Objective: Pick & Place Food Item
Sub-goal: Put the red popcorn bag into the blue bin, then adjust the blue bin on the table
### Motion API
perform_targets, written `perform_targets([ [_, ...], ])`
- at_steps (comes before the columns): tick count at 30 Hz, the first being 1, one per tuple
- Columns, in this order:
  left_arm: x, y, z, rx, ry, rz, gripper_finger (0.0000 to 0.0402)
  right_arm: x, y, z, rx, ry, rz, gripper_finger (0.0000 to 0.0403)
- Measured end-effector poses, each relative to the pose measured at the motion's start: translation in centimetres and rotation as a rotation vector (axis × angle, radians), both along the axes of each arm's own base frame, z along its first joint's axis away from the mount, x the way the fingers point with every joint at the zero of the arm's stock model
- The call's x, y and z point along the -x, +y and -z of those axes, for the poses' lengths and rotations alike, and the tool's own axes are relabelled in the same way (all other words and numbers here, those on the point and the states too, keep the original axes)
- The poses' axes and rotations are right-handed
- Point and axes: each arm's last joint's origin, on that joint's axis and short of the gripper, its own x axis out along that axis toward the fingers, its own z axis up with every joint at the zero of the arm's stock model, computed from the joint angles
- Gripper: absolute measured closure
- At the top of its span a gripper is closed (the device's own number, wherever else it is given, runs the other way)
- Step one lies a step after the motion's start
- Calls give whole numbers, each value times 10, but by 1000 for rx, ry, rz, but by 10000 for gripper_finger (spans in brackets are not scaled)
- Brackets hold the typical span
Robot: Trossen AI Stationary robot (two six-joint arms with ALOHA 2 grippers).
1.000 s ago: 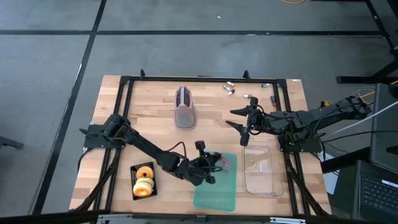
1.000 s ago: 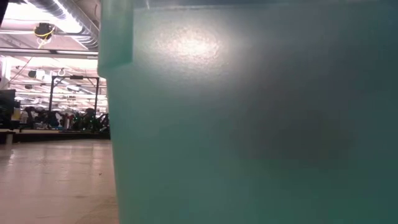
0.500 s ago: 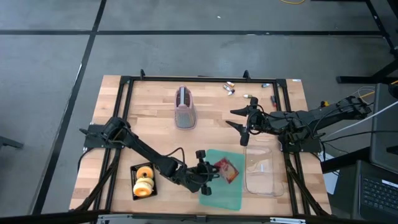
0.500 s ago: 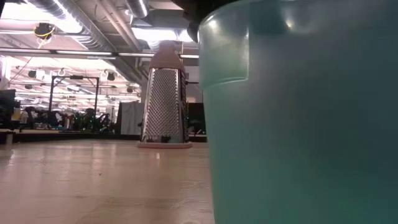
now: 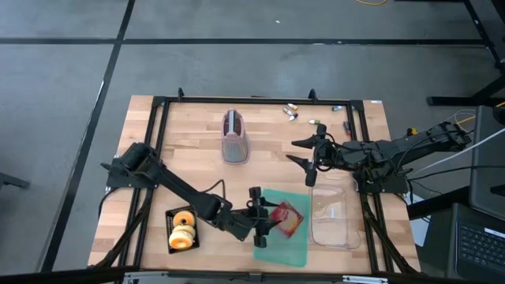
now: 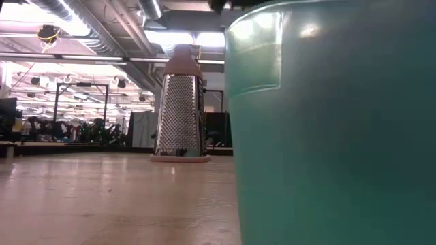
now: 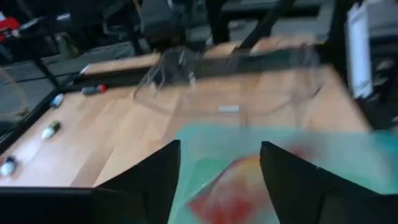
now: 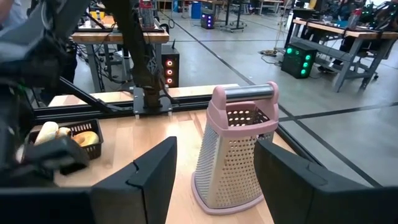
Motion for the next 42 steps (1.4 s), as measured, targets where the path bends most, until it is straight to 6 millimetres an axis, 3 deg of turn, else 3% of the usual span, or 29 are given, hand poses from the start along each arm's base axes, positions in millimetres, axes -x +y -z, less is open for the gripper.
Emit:
perform_targets([
  [6, 15, -4, -37, 73, -65, 95, 163, 0, 0, 0, 2, 0, 4, 191],
  [10, 20, -4, -45, 44, -83, 82, 162, 0, 0, 0, 2, 0, 4, 190],
  [19, 10, 37, -2, -47, 86, -114, 162, 0, 0, 0, 4, 0, 4, 191],
  [24, 6, 53, 12, 57, 128, -33, 162, 0, 0, 0, 8, 1, 6, 191],
  [28, 1, 60, 35, 163, 198, 47, 167, 0, 0, 0, 8, 1, 6, 191],
  [36, -5, 61, 59, 142, 246, 47, 245, 0, 0, -1, 3, -7, 6, 191],
  [42, -6, 68, 65, 164, 312, 89, 309, 0, 0, -1, 2, -7, 7, 191],
])
